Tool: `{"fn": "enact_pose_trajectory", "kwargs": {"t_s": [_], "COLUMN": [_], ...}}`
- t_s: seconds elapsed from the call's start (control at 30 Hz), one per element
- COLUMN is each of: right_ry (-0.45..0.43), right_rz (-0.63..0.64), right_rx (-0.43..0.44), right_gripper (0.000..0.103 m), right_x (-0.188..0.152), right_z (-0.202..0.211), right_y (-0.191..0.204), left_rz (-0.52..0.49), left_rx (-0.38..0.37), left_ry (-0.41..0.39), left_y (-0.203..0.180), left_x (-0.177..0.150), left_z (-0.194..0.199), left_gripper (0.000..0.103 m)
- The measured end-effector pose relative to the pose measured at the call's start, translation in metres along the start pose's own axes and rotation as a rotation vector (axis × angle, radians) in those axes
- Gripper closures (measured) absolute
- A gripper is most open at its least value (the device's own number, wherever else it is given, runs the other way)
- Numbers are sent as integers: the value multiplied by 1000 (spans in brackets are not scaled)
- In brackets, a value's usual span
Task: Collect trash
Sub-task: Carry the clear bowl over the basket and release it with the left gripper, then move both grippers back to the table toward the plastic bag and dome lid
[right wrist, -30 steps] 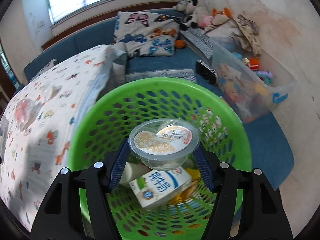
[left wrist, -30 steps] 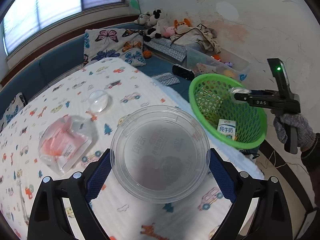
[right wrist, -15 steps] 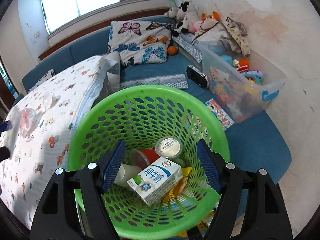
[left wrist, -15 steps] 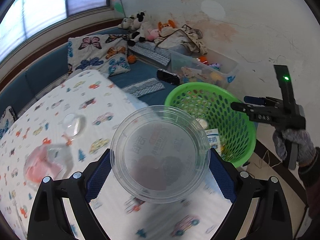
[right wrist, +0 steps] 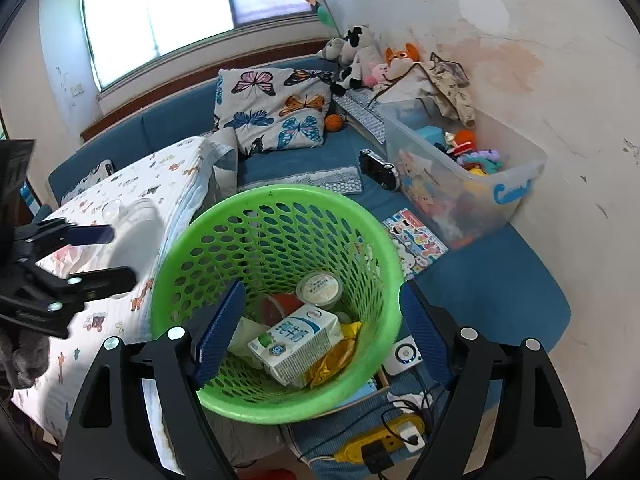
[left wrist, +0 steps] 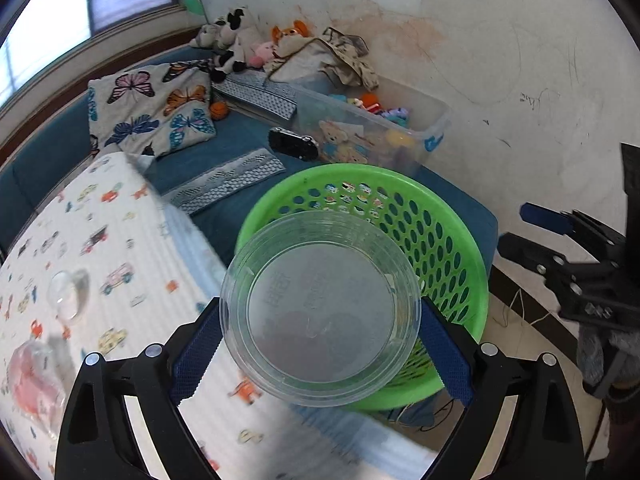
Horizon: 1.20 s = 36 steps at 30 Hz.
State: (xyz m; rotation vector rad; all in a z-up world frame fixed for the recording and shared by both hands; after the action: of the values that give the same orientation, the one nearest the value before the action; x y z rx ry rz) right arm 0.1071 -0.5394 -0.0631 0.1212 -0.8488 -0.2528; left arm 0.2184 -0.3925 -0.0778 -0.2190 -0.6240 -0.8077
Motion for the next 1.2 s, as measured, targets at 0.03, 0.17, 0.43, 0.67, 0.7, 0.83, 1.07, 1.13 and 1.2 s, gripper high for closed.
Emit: {"fn": "enact_pose_trajectory", "kwargs": {"t_s": [0.03, 0.17, 0.43, 0.67, 0.7, 0.83, 1.07, 1.13, 1.2], "right_ry": [-2, -7, -19, -22, -20, -21, -29, -30, -31], "right_rz": [-3, -16, -32, -52, -53, -51, -32, -27, -20], "right_rx": [1, 2, 5, 12, 13, 16, 27, 32, 36], "right_gripper": [24, 24, 24, 24, 24, 24, 24, 24, 23], "right_x": [-1, -5, -7, -11, -10, -11, -6, -5, -4], "right_z": [2, 8, 15, 20, 19, 19, 22, 22, 21], "right_y": [-2, -7, -12, -17, -17, -14, -3, 1, 6], "left_rz": [2, 1, 2, 32, 38, 58, 68, 73, 76], "left_rx": [-8, -20, -68, -106, -110, -133, -116, -107, -92], "left_ry": [9, 27, 36, 53, 54, 51, 19, 4, -12], "left_y": [-4, -14, -37, -35, -35, -33, -20, -13, -6], "left_x": [2, 8, 21, 17, 16, 13, 7, 5, 3], "left_z": [-4, -17, -29, -34, -33, -29, -13, -5, 2], "left_gripper": [13, 13, 12, 10, 10, 9, 9, 9, 9]}}
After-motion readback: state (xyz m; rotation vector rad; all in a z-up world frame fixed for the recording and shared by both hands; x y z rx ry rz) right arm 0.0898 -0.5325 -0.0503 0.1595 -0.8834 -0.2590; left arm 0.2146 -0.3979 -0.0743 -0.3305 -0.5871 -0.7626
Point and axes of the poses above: each gripper's, at about its wrist camera, not at the fingertips, and z roughly against the way its jaws point, y to its left, x to its top, the point moved 7 cm from there along -z, roughly the way its jaws point, and after that the axes turned 8 degrees about x, right-handed, at the moved point
